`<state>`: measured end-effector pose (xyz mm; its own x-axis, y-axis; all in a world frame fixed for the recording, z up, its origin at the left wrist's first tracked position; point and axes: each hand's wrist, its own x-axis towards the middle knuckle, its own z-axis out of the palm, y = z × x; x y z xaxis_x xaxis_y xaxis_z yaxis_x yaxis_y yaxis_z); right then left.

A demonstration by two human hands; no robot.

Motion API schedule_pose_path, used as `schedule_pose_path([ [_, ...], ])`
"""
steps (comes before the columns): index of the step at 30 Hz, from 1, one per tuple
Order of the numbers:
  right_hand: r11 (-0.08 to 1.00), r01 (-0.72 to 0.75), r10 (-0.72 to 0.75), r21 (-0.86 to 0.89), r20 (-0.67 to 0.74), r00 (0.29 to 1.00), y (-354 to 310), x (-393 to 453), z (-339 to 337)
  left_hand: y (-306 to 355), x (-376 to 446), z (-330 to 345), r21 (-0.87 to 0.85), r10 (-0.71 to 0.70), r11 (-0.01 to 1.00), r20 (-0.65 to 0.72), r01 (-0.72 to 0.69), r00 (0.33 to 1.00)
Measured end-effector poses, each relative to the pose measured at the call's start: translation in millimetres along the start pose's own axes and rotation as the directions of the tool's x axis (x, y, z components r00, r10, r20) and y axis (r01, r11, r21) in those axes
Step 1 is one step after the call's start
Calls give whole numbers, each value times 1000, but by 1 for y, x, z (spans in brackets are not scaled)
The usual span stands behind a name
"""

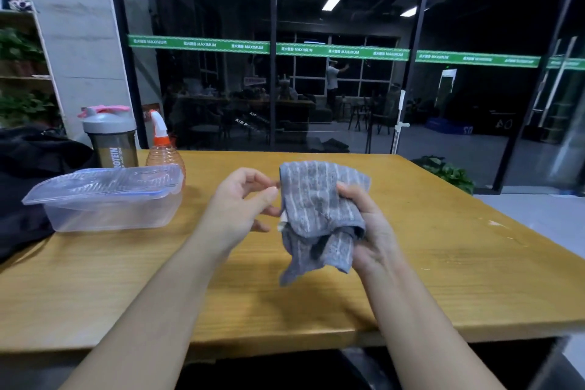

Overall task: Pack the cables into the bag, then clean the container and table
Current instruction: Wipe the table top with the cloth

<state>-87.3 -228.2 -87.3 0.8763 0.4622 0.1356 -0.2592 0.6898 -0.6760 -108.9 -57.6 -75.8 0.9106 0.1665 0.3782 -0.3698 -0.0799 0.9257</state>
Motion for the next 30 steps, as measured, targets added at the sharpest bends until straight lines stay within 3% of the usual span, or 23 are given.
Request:
schedule_pose_path([
  [2,985,136,-149,-106,-123,981,-8,-10,-3,-7,-2,-14,99,3,995,-44,2,999],
  [4,889,282,-363,-360,-177,915,-12,-27,0,-16,-3,-29,159,-2,987,-111,19,994],
  [7,516,322,-631,-794,-97,770,-9,-55,0,-31,-3,-48,277,3,960,-166,44,986],
  [10,1,193,-715,-981,134,686,1,-74,-13,-44,-6,-63,348,15,935,-211,61,977],
  [12,-204,13,-656,-979,146,741,8,-80,-24,-51,-10,-71,365,17,928,-252,79,967],
  [14,-222,-58,-528,-973,70,846,24,-88,-26,-56,-13,-76,384,28,919,-295,92,955],
  [17,-234,-20,-327,-972,59,943,54,-92,-19,-57,-16,-79,347,41,932,-381,102,924],
  [19,-336,34,-176,-941,98,979,72,-89,-12,-56,-16,-83,300,28,947,-442,118,897],
  [21,-423,103,-75,-900,148,986,84,-85,-4,-55,-16,-88,227,6,965,-508,128,862],
  [23,-494,231,-78,-838,308,948,95,-81,-3,-55,-17,-92,147,-20,982,-560,123,828],
  [25,-585,277,-45,-763,371,928,109,-74,1,-56,-16,-96,86,-40,990,-592,113,805],
  [28,-602,321,131,-732,306,943,129,-60,13,-59,-16,-98,38,-63,994,-599,107,798],
  [30,-624,308,147,-718,279,949,138,-52,21,-59,-15,-97,37,-61,994,-587,102,807],
])
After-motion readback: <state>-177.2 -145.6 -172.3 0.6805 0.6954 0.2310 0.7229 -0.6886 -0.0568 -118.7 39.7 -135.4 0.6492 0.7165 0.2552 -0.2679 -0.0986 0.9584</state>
